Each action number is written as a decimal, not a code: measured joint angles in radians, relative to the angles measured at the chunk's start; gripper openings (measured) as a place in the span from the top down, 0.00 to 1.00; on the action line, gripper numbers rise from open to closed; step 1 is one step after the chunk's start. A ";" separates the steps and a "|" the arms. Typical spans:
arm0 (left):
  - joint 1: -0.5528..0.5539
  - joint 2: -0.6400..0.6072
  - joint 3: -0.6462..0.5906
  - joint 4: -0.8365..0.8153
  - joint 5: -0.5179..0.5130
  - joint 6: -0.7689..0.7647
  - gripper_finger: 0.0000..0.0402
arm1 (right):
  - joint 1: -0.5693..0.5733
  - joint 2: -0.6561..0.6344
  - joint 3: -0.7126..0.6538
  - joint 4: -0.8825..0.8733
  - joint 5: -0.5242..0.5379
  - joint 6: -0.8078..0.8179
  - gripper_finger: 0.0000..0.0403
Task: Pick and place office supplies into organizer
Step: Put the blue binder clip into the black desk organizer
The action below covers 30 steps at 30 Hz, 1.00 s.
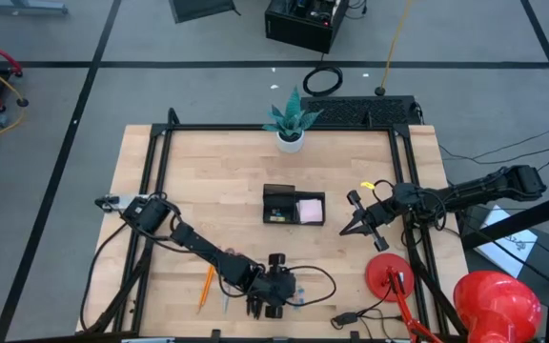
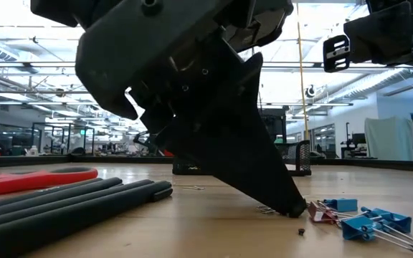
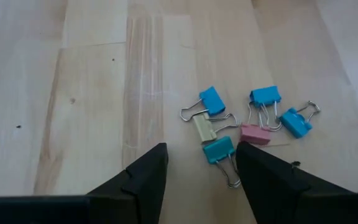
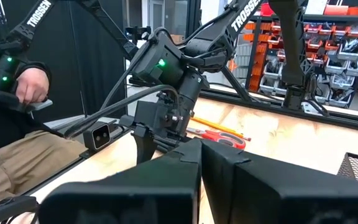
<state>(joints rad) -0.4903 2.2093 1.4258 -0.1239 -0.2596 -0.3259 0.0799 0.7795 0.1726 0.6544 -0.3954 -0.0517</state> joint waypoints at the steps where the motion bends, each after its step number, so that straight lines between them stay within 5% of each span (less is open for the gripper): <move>1: 0.001 0.000 0.000 -0.001 0.001 0.000 0.51 | 0.000 0.000 0.000 0.000 0.000 0.000 1.00; 30: -0.001 0.002 -0.003 -0.006 0.038 -0.125 0.55 | 0.000 0.000 0.000 0.000 0.000 -0.003 1.00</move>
<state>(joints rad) -0.4911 2.2108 1.4231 -0.1303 -0.2214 -0.4507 0.0801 0.7795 0.1726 0.6540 -0.3950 -0.0549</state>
